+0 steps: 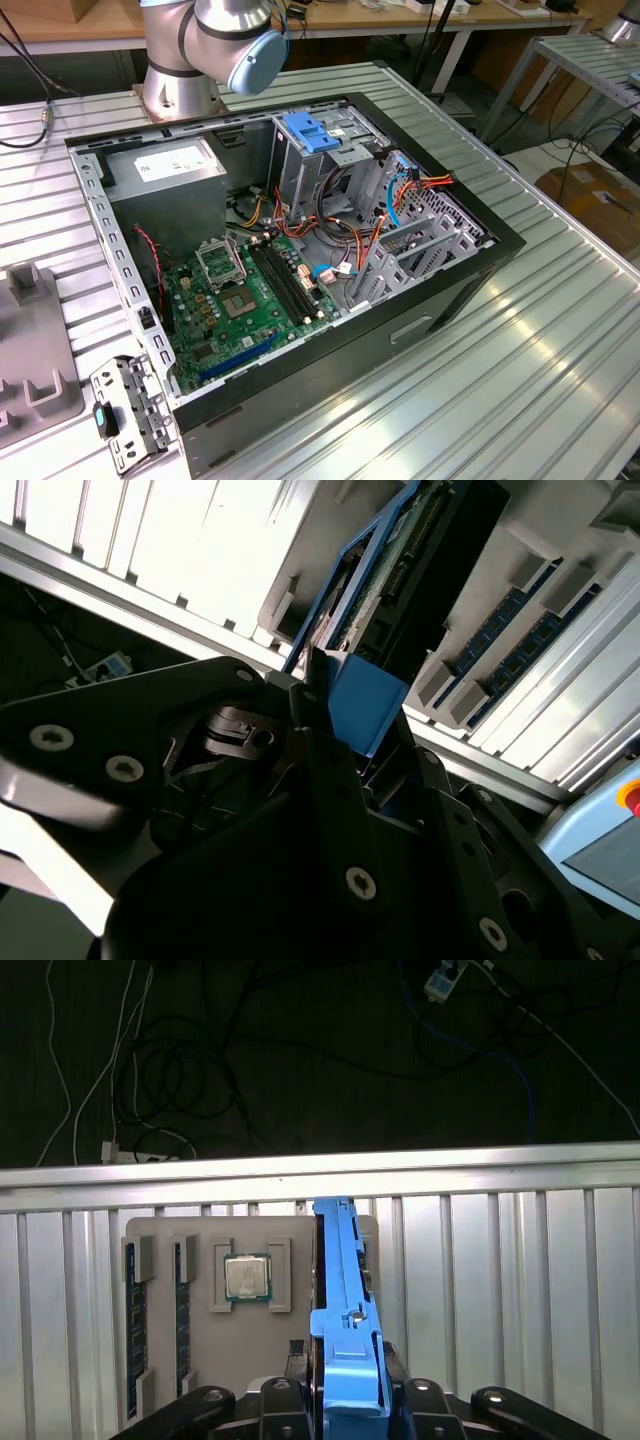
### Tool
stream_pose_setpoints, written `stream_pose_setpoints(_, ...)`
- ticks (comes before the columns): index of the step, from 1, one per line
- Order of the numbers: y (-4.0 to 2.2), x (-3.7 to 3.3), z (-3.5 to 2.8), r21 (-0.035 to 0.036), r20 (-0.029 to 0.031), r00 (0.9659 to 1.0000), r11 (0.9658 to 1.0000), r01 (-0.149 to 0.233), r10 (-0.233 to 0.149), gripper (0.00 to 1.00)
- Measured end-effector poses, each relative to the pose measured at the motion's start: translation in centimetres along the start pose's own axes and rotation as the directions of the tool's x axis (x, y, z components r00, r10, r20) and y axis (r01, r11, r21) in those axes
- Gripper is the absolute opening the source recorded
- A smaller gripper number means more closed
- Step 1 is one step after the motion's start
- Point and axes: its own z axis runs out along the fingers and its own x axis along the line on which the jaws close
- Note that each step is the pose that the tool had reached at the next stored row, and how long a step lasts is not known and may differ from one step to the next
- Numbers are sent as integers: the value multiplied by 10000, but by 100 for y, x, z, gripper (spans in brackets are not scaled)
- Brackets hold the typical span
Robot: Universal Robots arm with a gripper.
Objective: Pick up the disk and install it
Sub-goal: 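Pick up the disk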
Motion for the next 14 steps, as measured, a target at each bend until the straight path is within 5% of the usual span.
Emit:
stream_pose_setpoints(5, -19, -3, -13, -10, 177, 9998, 10000, 3, -3, 37)
stream_pose_setpoints(14, -60, -10, -42, -11, 182, 9998, 10000, 7, -6, 37)
